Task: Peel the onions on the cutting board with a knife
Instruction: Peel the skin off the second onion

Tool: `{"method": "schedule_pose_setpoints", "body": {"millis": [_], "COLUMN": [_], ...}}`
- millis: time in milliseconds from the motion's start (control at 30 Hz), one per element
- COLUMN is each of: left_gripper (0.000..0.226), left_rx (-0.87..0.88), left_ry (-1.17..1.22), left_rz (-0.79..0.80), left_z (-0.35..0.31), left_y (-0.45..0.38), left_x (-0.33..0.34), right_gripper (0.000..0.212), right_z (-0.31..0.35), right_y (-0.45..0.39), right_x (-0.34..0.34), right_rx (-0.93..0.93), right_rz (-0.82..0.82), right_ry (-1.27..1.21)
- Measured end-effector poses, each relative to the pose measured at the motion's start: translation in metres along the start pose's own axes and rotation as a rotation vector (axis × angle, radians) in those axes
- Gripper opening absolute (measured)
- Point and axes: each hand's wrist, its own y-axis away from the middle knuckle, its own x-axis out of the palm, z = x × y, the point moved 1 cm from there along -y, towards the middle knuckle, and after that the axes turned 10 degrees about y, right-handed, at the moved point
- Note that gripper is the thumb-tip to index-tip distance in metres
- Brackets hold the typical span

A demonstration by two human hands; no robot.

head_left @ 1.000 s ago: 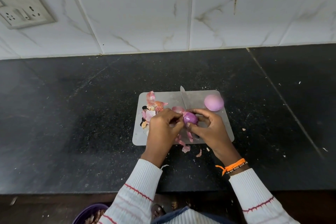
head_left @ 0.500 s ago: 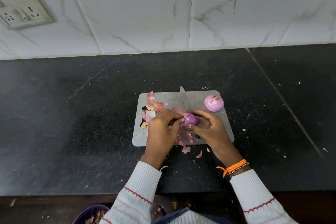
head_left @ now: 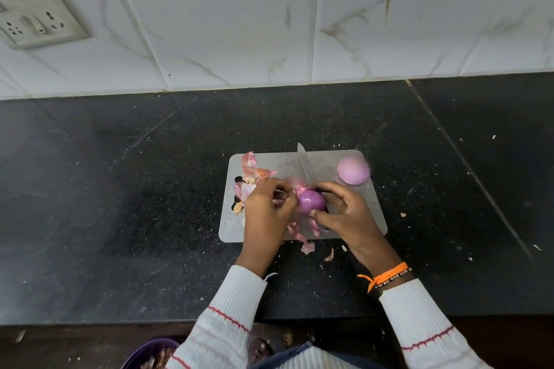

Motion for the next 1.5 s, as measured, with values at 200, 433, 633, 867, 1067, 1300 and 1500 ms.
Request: {"method": "schedule_pose_setpoints", "body": {"millis": [200,433,633,867,1067,1300,1500], "left_gripper": [0.005,0.026,0.027,0.016,0.02,0.015,0.011], "left_rx": [-0.342,-0.3,-0.211,0.023,0.131,0.079,0.072], "left_ry": [0.266,0.308,0.351,0.152,-0.002,-0.021,-0.05], "left_rz": [-0.072,-0.053,-0.007,-0.059,-0.043,-0.006,0.011], "left_z": [0.018,0.01,0.002,-0.006,-0.009,-0.01,-0.006], "left_y": [-0.002,0.0,0.0,0.003,0.003,0.003,0.0], "left_x": [-0.003,-0.002,-0.003,-0.004,-0.007,-0.007,-0.011], "right_gripper": [0.045,0.048,0.035,0.027,0.03,0.034,0.038], "right_z": [0.0,0.004,0.003,0.004,0.005,0.007,0.008], "right_y": [0.0,0.0,0.0,0.0,0.0,0.003,0.005], "right_x": [0.001,0.004,0.005,0.007,0.007,0.004,0.008], "right_rx": [0.053,0.061,0.141,0.186,0.171,0.133,0.103], "right_rz": [0.01,0.02,-0.01,-0.016,-0.004,-0.005,-0.018], "right_ry": [-0.325,-0.353,-0.439,-0.437,-0.402,-0.305,-0.21]}}
